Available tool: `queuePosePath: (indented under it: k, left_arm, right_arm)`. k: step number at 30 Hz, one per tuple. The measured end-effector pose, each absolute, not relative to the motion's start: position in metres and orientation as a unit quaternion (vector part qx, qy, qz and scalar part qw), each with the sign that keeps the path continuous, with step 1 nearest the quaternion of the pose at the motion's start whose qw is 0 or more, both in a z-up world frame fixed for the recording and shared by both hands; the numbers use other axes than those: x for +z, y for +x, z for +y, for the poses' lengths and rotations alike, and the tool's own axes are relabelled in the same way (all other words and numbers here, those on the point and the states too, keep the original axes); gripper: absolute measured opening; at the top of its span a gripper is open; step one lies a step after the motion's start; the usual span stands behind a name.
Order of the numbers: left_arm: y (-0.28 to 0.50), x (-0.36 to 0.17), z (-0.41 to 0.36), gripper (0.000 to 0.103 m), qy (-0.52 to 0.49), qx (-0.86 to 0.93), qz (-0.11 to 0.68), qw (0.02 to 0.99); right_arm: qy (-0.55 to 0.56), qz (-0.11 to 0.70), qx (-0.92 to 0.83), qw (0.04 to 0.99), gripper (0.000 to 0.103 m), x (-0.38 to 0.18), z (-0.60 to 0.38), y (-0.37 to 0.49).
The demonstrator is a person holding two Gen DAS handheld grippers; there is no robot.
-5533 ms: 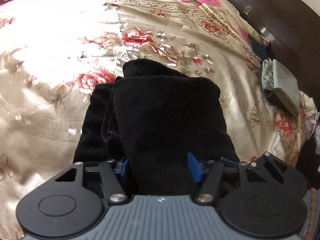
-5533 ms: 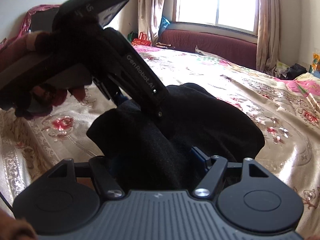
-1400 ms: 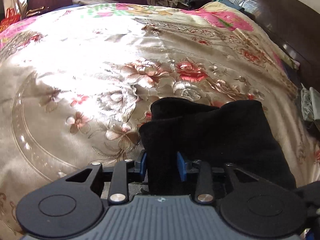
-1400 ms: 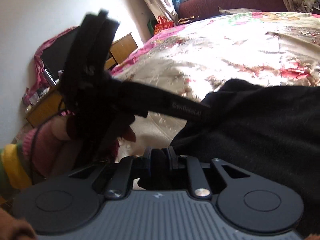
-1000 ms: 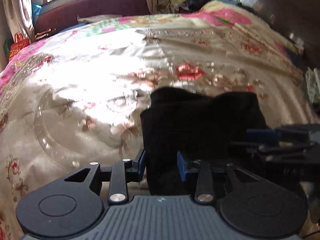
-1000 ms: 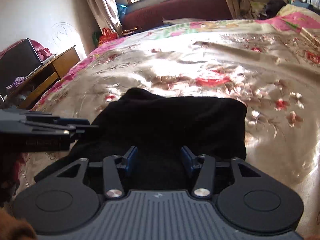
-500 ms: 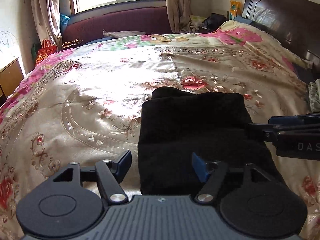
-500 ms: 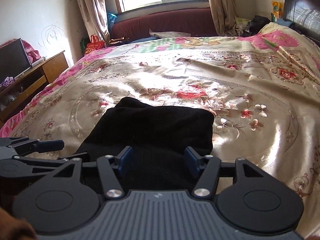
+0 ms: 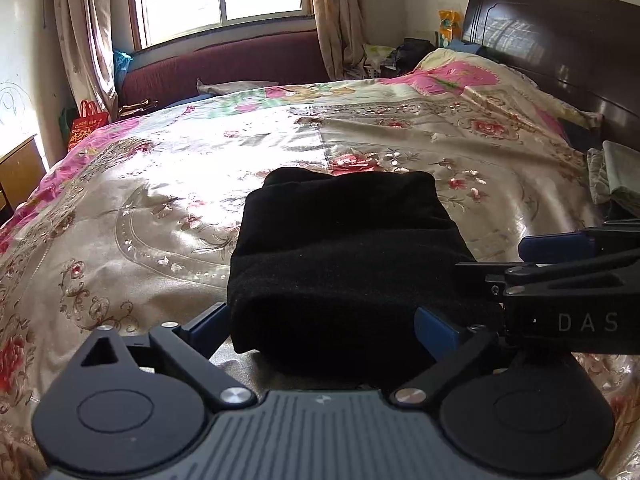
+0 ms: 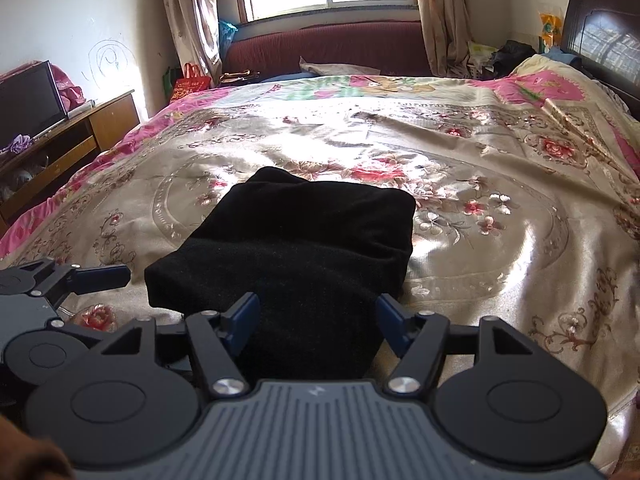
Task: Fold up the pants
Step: 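Release the folded pants with both grippers and pull them back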
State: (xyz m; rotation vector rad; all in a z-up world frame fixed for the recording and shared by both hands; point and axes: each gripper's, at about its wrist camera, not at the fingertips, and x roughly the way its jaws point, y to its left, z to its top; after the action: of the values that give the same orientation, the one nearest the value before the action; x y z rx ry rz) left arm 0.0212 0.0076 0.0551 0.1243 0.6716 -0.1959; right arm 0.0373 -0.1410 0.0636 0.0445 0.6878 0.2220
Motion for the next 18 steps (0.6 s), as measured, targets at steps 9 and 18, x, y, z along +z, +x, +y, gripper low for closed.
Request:
queuePosePath:
  k: [9,18]
  left_arm:
    - [0.019,0.042,0.016,0.103,0.020,-0.093,0.354,0.930]
    - [0.017,0.027,0.014,0.103,0.027,-0.083,0.376,0.923]
  right_arm:
    - [0.019,0.345,0.093,0.934,0.067,0.054,-0.149,0.033]
    - [0.014,0.363,0.095,0.927,0.067,0.043,-0.146,0.028]
